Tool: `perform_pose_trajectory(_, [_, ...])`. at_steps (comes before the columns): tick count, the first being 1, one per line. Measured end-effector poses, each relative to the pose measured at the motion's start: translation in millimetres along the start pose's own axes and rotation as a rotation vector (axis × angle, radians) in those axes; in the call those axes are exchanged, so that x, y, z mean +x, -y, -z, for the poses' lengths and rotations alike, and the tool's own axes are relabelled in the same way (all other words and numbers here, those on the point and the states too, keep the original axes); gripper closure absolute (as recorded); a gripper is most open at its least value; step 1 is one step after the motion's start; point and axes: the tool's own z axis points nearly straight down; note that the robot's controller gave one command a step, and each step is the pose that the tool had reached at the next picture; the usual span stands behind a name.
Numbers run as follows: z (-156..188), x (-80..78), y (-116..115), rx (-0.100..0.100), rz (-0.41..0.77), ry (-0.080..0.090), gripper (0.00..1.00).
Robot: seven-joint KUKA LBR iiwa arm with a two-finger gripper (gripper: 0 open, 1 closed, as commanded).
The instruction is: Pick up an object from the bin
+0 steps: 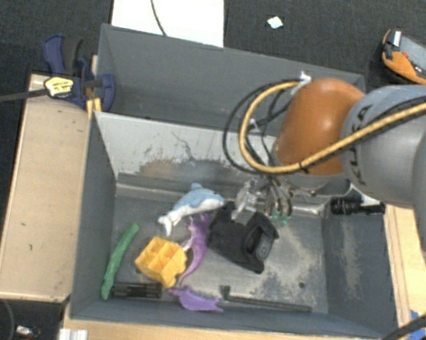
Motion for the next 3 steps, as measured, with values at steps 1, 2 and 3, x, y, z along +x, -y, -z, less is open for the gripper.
perform_pose_trajectory(1, [89.9, -2.9, -8.1, 0.0, -0.009, 0.0, 1.0])
perform_pose_trajectory(2, [118.3, -6.2, -1.1, 0.0, -0.011, 0.001, 1.0])
perform_pose_trajectory(3, [72.0, 58.9, -26.4, -0.003, 0.106, 0.001, 1.0])
